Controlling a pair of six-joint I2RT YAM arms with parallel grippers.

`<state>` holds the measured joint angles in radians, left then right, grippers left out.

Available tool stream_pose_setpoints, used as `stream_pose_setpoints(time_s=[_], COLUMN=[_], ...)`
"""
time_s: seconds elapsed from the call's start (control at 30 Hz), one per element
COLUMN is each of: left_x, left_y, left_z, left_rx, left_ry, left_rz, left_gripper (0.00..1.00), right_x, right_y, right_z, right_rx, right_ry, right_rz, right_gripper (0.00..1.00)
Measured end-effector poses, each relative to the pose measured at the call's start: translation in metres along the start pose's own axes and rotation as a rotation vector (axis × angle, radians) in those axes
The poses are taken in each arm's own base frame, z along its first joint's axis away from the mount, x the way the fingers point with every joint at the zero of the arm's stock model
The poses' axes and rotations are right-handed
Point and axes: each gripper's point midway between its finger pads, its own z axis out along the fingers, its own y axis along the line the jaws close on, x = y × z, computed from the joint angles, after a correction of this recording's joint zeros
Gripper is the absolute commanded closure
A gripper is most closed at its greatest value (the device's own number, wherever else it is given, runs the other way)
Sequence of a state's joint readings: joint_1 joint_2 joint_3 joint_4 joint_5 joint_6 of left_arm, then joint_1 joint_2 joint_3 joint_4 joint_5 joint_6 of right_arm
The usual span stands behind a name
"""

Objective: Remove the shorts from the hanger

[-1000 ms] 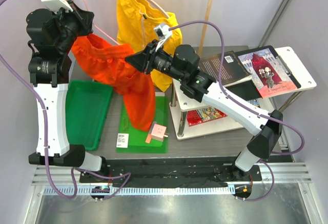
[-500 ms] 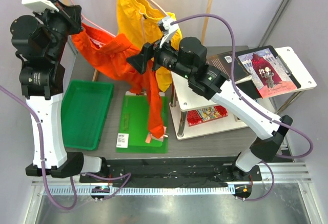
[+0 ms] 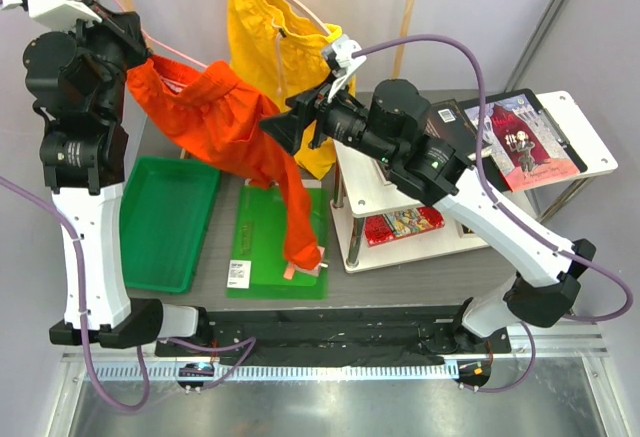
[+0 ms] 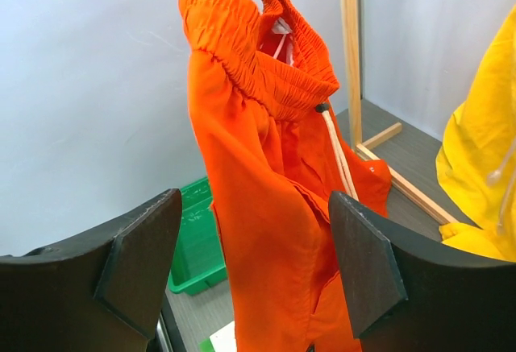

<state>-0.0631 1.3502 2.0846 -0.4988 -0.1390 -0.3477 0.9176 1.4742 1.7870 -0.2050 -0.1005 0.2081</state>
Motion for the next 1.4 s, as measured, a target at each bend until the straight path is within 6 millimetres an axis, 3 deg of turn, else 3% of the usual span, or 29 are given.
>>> stream_pose_setpoints(time_s=[0.27, 0.47, 0.57, 0.6, 0.67, 0.8, 0.93, 1.07, 1.2, 1.4], left_x=[-0.002, -0.009, -0.013, -0.014, -0.015, -0.02, -0.02, -0.021, -0.032, -0.057], left_y=[0.01, 0.013, 0.014, 0.014, 0.015, 0.017, 0.026, 0.037, 0.041, 0.051], left_z=[-0.001, -0.005, -0.006, -0.006, -0.006, -0.007, -0.016, -0.033, -0.046, -0.054], left_rx=[-0.064, -0.088, -0.095, -0.096, -0.099, -0.114, -0.152, -0.201, -0.226, -0.294], left_ry=[-0.019, -0.04, -0.055, -0.06, -0.068, -0.088, -0.1, -0.123, -0.164, -0.254], left_rz=[-0.042, -0.059, -0.07, -0.074, -0.078, -0.082, -0.084, -0.103, -0.114, -0.139], left_gripper=[1.0, 1.0, 1.0, 1.0, 1.0, 1.0, 1.0, 1.0, 1.0, 1.0], right_x=[0.021, 0.024, 0.024, 0.024, 0.024, 0.024, 0.036, 0.043, 0.027, 0.004], right_y=[-0.001, -0.002, 0.001, 0.003, 0.007, 0.011, 0.001, -0.017, -0.021, -0.019], right_z=[0.011, 0.021, 0.024, 0.024, 0.025, 0.026, 0.022, 0.0, -0.021, -0.037], right_rx=[-0.006, 0.004, 0.0, -0.004, -0.01, 0.012, 0.091, 0.186, 0.211, 0.195], right_ry=[0.017, 0.001, -0.011, -0.013, -0.018, -0.033, -0.037, -0.082, -0.178, -0.294], right_rz=[0.011, 0.019, 0.025, 0.03, 0.031, 0.036, 0.04, 0.047, 0.062, 0.081], right_gripper=[0.35, 0.55, 0.73, 0.88, 0.99, 0.99, 0.99, 0.99, 0.99, 0.99])
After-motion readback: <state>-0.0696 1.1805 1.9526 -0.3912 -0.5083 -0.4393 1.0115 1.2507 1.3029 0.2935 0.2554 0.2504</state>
